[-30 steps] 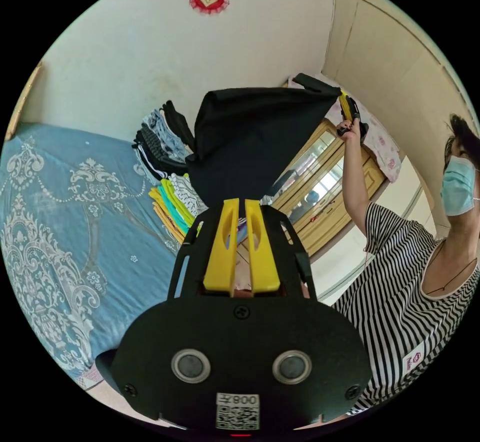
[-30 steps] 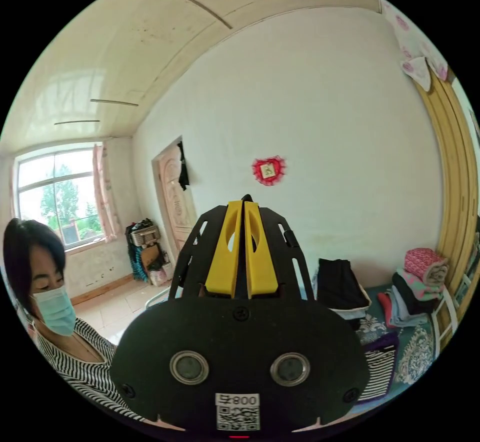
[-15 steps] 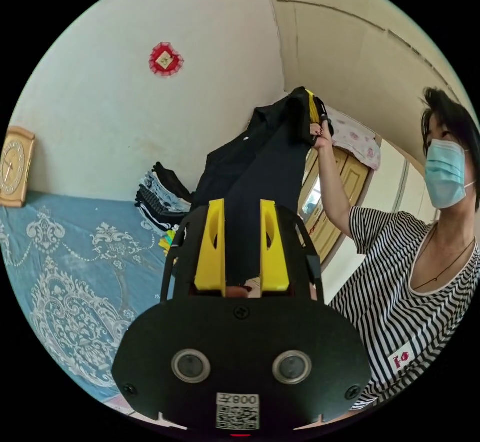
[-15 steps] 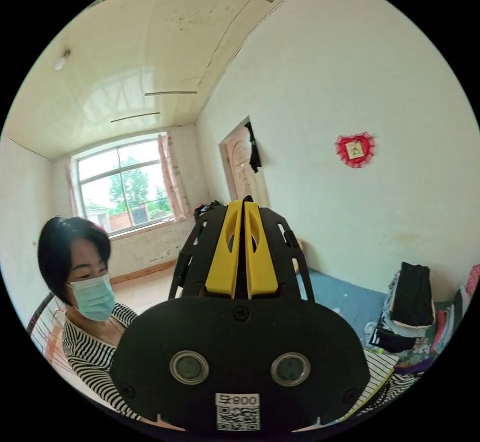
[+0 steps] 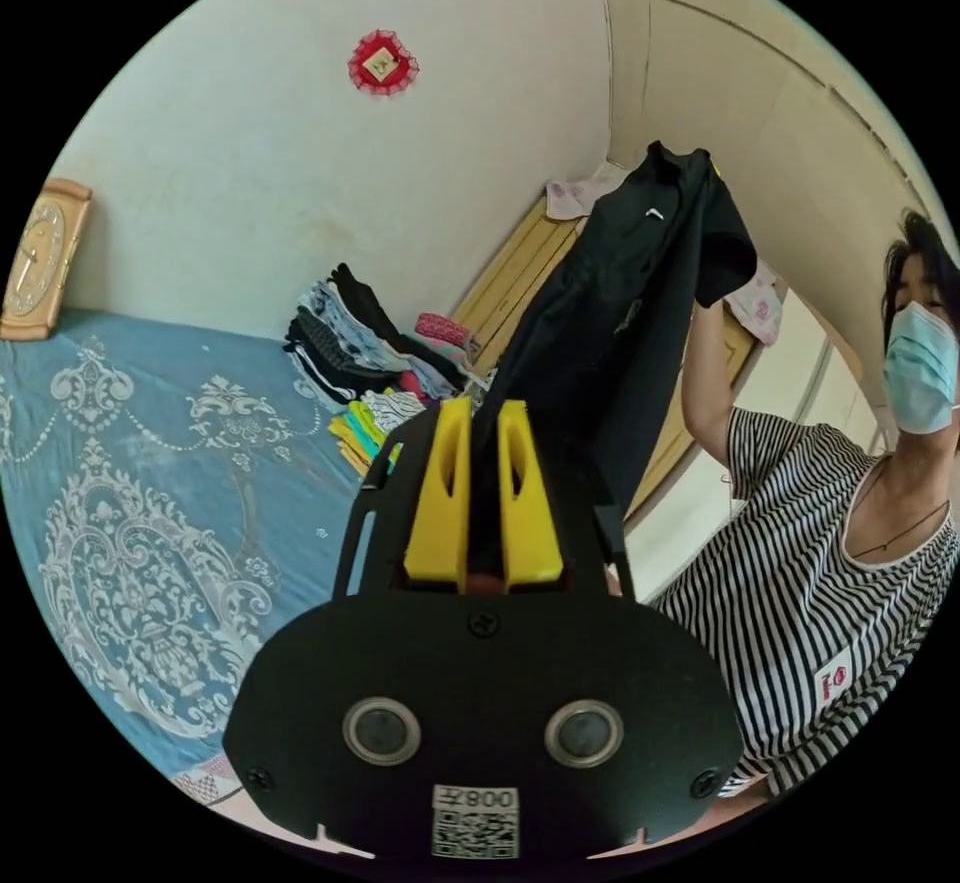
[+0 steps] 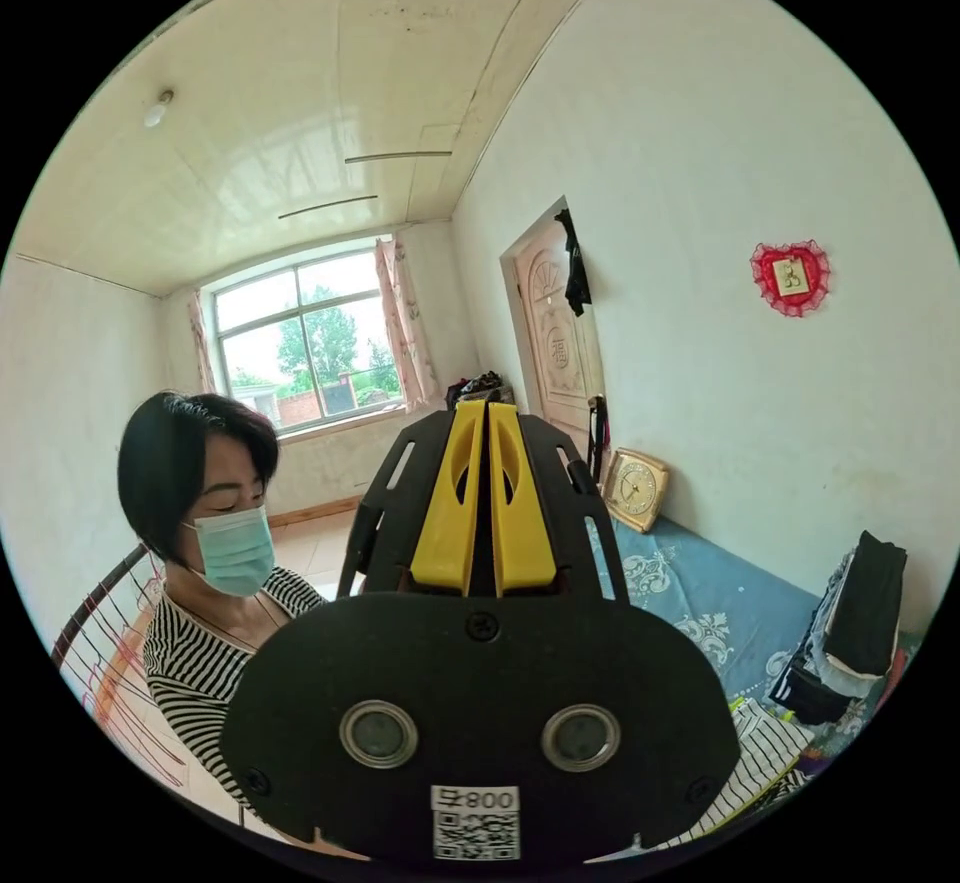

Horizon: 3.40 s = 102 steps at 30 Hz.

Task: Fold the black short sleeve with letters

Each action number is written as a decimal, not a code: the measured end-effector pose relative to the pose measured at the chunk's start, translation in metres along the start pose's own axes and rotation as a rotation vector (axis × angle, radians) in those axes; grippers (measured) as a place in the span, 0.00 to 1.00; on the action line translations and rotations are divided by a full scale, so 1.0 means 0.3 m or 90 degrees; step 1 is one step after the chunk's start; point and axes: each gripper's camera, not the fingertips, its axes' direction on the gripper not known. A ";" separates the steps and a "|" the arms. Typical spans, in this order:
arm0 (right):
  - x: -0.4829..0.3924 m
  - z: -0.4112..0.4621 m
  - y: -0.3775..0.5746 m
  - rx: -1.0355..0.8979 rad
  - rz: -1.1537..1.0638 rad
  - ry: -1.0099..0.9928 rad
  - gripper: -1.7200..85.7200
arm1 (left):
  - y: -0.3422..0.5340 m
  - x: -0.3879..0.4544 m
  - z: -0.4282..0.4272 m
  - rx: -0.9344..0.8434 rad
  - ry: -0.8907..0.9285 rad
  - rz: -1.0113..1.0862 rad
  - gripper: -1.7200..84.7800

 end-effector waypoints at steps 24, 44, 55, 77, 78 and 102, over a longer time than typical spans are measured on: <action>0.096 0.378 0.742 -0.037 0.109 0.026 0.02 | -0.365 0.508 -0.880 0.180 -0.386 0.137 0.03; 0.839 1.188 1.320 -0.174 0.278 0.137 0.02 | -0.913 -0.308 -0.813 -0.002 -0.516 0.015 0.03; 1.609 1.805 1.952 -0.329 0.554 0.264 0.02 | -0.965 -1.321 -0.621 -0.180 -0.570 -0.261 0.09; 1.068 2.734 2.660 -0.586 0.300 0.386 0.12 | -0.637 -1.910 -0.968 -0.204 -0.587 -0.404 0.14; 1.067 2.754 2.674 -0.593 0.300 0.390 0.12 | -0.639 -1.929 -0.969 -0.206 -0.588 -0.409 0.14; 1.001 2.831 2.881 -0.576 0.358 0.413 0.03 | -0.765 -2.187 -1.073 -0.146 -0.583 -0.315 0.04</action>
